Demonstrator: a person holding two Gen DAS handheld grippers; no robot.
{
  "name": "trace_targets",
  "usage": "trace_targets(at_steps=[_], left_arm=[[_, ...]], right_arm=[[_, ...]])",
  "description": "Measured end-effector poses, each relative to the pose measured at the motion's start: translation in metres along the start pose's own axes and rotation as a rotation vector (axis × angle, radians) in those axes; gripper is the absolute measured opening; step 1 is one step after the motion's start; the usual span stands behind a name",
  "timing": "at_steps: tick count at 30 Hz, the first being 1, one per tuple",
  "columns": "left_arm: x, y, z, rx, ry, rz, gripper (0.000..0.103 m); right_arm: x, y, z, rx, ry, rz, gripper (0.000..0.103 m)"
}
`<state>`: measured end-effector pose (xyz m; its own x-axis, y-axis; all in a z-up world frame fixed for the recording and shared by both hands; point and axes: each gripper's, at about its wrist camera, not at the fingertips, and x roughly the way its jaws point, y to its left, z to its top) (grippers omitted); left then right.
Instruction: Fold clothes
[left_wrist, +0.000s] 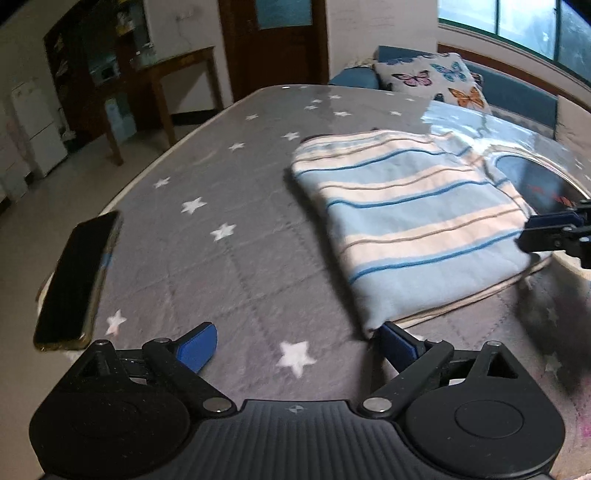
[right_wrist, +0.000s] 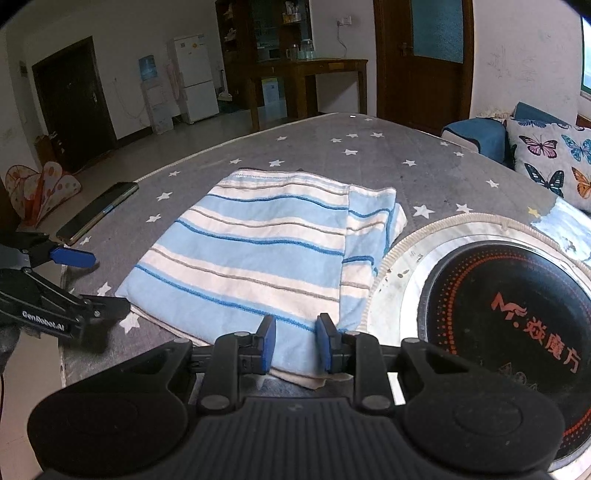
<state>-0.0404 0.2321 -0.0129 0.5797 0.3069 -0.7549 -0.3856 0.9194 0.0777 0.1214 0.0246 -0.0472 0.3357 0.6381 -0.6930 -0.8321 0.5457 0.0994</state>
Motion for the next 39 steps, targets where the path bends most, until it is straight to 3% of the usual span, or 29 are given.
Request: trace_targets(at_steps=[13, 16, 23, 28, 32, 39], left_arm=[[-0.017, -0.007, 0.033, 0.001, -0.078, -0.046, 0.095], [-0.017, -0.007, 0.041, 0.008, -0.086, -0.048, 0.095], [-0.023, 0.003, 0.042, 0.029, -0.08, -0.057, 0.099], [-0.024, 0.014, 0.04, -0.001, -0.076, -0.023, 0.099], [-0.019, 0.011, 0.045, -0.017, -0.087, -0.051, 0.1], [-0.008, -0.007, 0.044, 0.002, -0.101, -0.068, 0.103]], right_arm=[[-0.002, -0.001, 0.006, 0.026, -0.014, 0.002, 0.026], [-0.007, -0.005, 0.016, 0.039, -0.038, -0.002, 0.032], [0.011, -0.021, 0.042, 0.088, -0.065, -0.015, 0.033], [0.033, -0.032, 0.043, 0.098, -0.013, -0.006, 0.033], [0.034, -0.034, 0.038, 0.12, -0.015, -0.014, 0.033], [0.018, -0.022, 0.035, 0.093, -0.036, -0.019, 0.051]])
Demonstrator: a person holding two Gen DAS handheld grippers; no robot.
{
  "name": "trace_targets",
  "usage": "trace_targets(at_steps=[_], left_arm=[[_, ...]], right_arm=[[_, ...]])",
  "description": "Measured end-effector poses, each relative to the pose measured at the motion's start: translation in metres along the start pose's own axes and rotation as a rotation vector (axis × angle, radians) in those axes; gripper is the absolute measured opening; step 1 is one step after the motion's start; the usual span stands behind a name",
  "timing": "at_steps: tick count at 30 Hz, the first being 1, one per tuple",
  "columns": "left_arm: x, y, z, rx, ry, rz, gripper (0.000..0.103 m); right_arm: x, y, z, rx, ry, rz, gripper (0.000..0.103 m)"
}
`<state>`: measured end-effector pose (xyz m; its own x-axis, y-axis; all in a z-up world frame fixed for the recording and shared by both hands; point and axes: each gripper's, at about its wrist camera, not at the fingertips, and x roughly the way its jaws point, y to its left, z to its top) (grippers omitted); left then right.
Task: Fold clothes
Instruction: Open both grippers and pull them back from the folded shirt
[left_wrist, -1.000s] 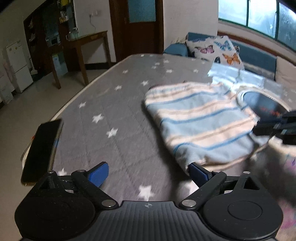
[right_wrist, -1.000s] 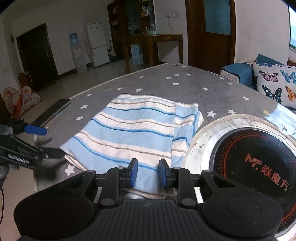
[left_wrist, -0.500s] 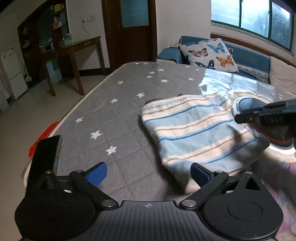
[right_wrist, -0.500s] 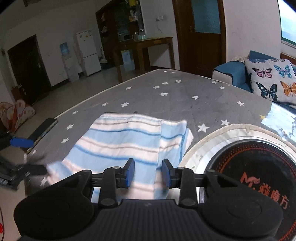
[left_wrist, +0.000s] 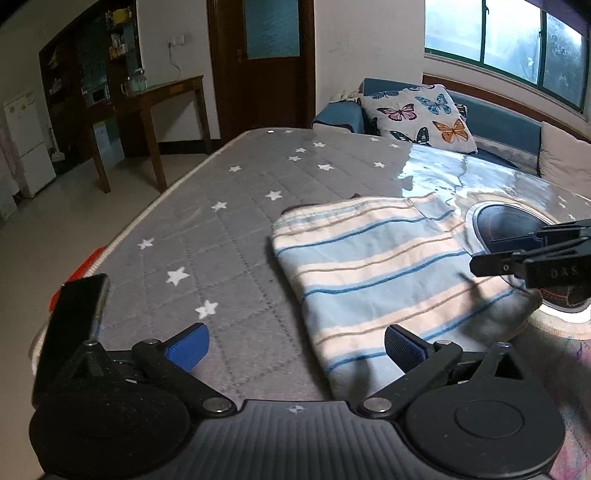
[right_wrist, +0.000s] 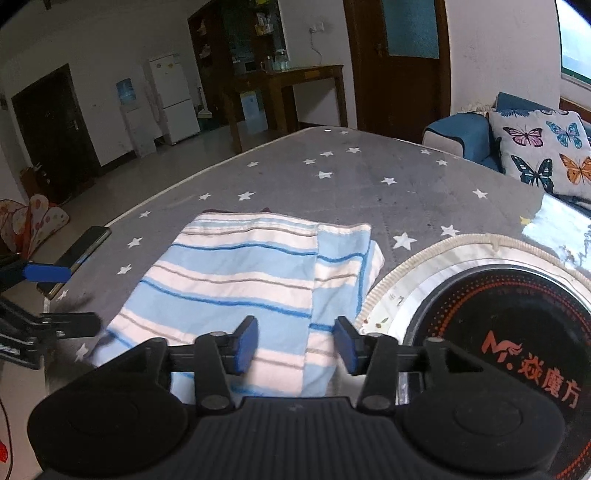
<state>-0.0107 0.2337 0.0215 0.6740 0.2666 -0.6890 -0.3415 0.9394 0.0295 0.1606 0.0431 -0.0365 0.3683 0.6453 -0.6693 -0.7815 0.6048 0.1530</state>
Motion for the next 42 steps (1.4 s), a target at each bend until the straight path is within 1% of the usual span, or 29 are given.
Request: trace_targets(at_steps=[2, 4, 6, 9, 11, 13, 18, 22, 23, 25, 31, 39, 42], left_arm=[[0.0, -0.002, -0.002, -0.005, 0.001, -0.004, 0.103], [-0.001, -0.003, -0.005, -0.007, -0.002, -0.004, 0.103], [-0.003, -0.003, -0.008, -0.009, -0.004, -0.003, 0.103], [-0.007, -0.004, -0.013, -0.011, -0.003, -0.005, 0.103], [-0.01, -0.003, -0.016, -0.014, -0.01, -0.007, 0.103], [-0.013, -0.003, -0.018, -0.02, -0.014, -0.01, 0.103], [-0.02, -0.003, -0.024, -0.043, -0.023, -0.018, 0.103], [-0.025, -0.005, -0.031, -0.053, -0.022, -0.019, 0.103], [-0.025, -0.006, -0.033, -0.057, -0.021, -0.019, 0.103], [-0.026, -0.007, -0.036, -0.067, -0.014, -0.012, 0.103], [-0.029, -0.012, -0.044, -0.068, -0.003, 0.008, 0.103], [-0.034, -0.02, -0.055, -0.065, 0.016, 0.027, 0.103], [-0.035, -0.022, -0.059, -0.07, 0.023, 0.032, 0.103]], right_arm=[[-0.004, 0.005, -0.003, -0.012, -0.005, -0.004, 0.053], [-0.008, 0.011, -0.006, -0.027, -0.011, -0.012, 0.064], [-0.01, 0.015, -0.011, -0.037, -0.014, -0.015, 0.066], [-0.014, 0.022, -0.018, -0.046, -0.016, -0.019, 0.074], [-0.018, 0.027, -0.023, -0.047, -0.021, -0.021, 0.075], [-0.021, 0.03, -0.027, -0.043, -0.027, -0.018, 0.082], [-0.029, 0.036, -0.036, -0.038, -0.046, -0.029, 0.086], [-0.035, 0.039, -0.044, -0.021, -0.049, -0.027, 0.096], [-0.037, 0.041, -0.046, -0.021, -0.053, -0.035, 0.096], [-0.041, 0.044, -0.05, -0.017, -0.058, -0.054, 0.103], [-0.047, 0.053, -0.06, -0.011, -0.058, -0.076, 0.103], [-0.05, 0.062, -0.075, 0.013, -0.046, -0.066, 0.103], [-0.052, 0.064, -0.081, 0.022, -0.043, -0.078, 0.103]])
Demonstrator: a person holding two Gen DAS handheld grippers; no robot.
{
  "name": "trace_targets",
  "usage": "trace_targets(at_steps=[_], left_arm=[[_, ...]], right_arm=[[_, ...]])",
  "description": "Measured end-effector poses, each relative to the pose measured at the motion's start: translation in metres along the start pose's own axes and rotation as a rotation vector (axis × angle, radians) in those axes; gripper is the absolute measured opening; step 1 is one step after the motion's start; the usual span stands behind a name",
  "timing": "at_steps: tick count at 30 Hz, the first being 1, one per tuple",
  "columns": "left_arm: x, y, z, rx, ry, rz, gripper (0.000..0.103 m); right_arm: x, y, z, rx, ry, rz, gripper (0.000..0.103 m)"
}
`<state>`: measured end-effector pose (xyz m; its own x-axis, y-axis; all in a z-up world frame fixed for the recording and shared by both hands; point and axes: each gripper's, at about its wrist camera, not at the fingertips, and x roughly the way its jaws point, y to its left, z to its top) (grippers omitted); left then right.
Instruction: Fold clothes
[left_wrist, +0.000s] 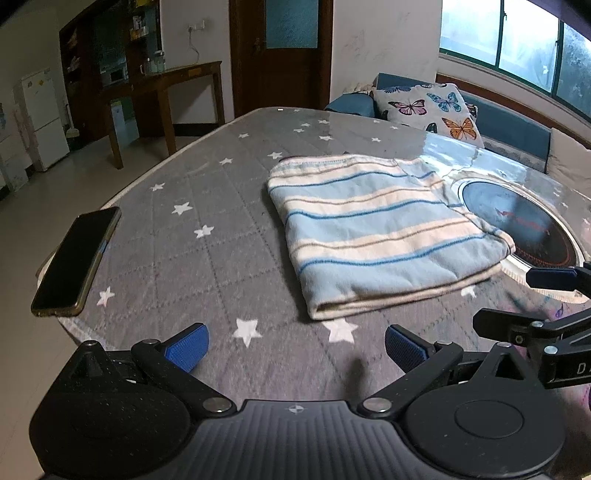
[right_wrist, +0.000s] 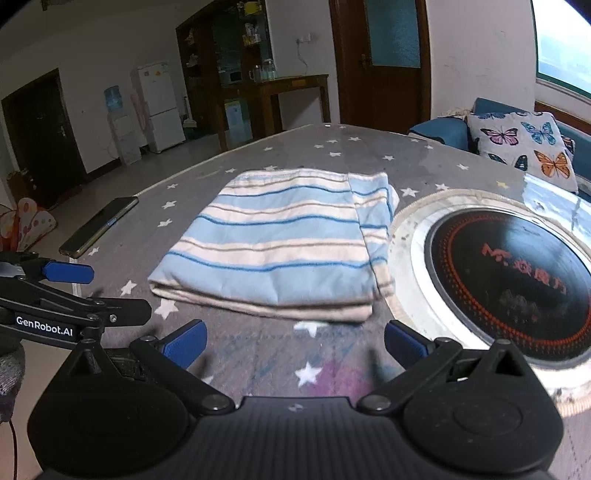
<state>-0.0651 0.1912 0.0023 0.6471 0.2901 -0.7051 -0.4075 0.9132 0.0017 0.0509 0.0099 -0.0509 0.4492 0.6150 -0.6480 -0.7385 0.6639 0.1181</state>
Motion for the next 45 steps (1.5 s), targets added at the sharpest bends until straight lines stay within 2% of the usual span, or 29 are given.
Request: trace_targets(at_steps=[20, 45], left_arm=[[-0.017, -0.024, -0.02, 0.036, -0.014, 0.009, 0.103], [-0.028, -0.029, -0.035, 0.03, -0.017, 0.003, 0.103]], right_arm=[[-0.017, -0.005, -0.028, 0.098, 0.0, -0.027, 0.103], [-0.03, 0.006, -0.042, 0.11, -0.011, -0.028, 0.103]])
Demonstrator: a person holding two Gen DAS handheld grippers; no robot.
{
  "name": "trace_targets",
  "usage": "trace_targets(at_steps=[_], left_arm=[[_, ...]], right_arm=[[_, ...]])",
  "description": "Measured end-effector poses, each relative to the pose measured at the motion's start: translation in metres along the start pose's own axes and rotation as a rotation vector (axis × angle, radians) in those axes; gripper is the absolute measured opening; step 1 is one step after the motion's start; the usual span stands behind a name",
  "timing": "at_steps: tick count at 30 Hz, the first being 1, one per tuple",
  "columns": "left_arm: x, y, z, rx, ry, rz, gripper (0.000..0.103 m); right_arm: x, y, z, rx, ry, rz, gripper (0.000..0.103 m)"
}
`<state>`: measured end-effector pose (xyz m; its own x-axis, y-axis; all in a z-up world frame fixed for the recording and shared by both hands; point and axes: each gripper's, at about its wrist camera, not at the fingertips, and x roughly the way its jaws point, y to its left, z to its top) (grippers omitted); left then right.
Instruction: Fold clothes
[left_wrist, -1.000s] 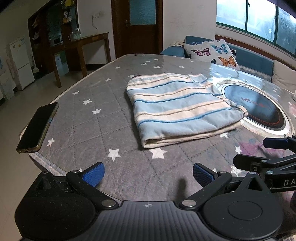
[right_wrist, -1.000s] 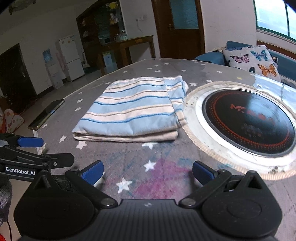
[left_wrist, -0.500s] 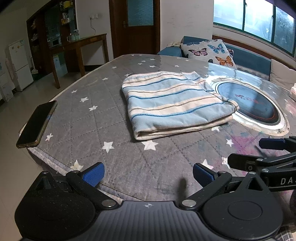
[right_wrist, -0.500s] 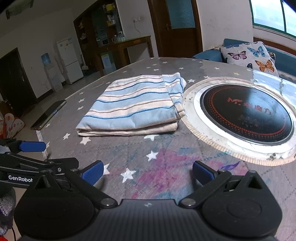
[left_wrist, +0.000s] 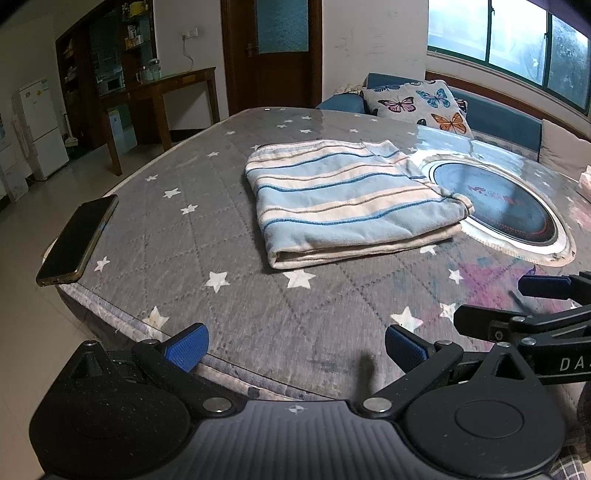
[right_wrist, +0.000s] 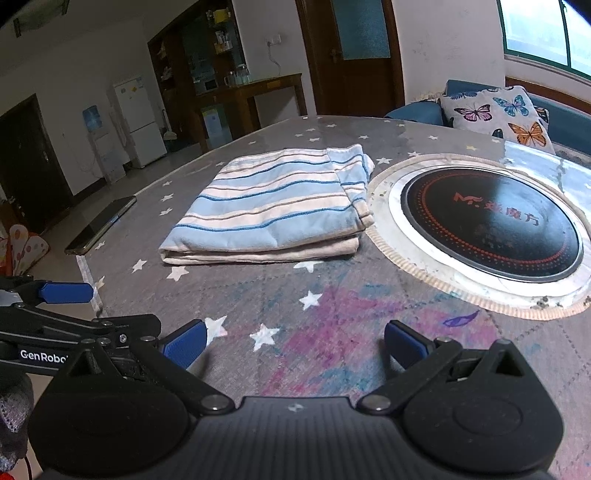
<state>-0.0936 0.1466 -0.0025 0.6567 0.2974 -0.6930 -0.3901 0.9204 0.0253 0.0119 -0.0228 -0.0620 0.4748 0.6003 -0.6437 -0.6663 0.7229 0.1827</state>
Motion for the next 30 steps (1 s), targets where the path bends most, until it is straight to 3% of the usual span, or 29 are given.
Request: trace_targets(at_steps=[30], left_arm=[[0.0008, -0.0006, -0.0032, -0.003, 0.007, 0.006, 0.103]], right_arm=[[0.0015, 0.0, -0.0022, 0.013, 0.007, 0.01, 0.103]])
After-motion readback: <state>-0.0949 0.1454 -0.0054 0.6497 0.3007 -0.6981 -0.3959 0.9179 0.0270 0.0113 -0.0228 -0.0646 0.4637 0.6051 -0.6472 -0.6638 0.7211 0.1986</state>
